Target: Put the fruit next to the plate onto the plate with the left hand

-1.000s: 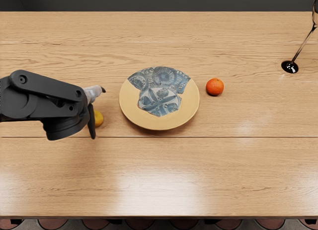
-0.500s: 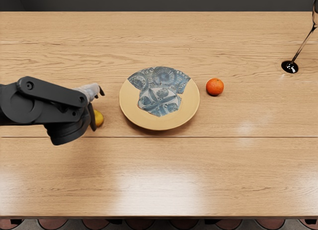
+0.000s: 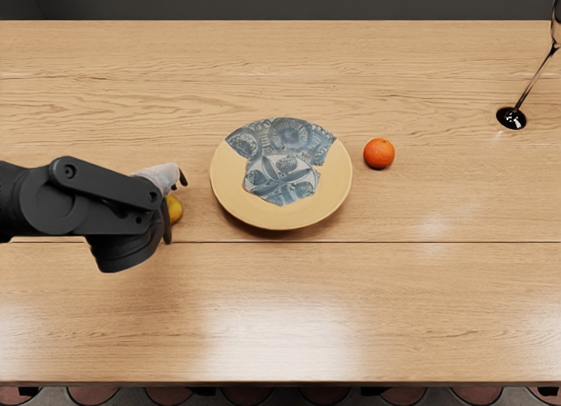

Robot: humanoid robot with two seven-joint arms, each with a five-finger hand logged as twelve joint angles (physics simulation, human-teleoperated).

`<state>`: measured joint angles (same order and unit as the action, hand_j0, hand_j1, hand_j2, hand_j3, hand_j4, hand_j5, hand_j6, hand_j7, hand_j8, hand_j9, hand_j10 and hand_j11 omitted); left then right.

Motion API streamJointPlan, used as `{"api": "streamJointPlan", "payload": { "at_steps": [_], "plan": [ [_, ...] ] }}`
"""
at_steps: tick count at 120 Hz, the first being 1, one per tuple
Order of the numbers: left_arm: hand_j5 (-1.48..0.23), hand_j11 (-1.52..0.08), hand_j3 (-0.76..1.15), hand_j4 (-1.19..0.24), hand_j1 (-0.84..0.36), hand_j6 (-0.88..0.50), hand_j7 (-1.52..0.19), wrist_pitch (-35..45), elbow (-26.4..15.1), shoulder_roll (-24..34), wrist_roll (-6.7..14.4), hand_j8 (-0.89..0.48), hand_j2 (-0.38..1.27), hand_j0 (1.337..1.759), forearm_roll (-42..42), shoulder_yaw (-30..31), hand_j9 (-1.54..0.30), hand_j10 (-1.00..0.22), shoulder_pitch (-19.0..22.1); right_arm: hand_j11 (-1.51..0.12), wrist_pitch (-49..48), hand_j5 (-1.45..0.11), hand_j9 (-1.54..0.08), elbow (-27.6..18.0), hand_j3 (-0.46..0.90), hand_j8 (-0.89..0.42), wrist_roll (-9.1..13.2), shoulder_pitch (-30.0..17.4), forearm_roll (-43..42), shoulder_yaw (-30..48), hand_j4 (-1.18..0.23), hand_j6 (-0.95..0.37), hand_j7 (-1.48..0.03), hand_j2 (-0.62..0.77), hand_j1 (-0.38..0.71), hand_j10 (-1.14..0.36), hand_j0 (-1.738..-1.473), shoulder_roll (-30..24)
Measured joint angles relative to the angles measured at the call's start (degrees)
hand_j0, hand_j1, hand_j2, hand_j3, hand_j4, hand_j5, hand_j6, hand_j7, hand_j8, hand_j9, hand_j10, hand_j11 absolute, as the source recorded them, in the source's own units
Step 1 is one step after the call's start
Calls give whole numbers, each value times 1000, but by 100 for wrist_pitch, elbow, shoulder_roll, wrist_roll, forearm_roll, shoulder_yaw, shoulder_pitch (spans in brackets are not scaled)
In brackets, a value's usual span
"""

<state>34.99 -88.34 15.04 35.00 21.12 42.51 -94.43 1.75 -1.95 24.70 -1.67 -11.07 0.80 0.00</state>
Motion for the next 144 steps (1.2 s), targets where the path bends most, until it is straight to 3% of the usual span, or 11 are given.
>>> {"api": "streamJointPlan", "payload": {
  "at_steps": [144],
  "plan": [
    [-391,-391,0,-301,-11,-302,-391,1,169,-115,0,-302,61,1658,335,255,-391,-301,74,0,-1,0,0,-1,0,-1,0,0,0,0,-1,-2,0,1,-349,-1,-1658,0]
  ]
}}
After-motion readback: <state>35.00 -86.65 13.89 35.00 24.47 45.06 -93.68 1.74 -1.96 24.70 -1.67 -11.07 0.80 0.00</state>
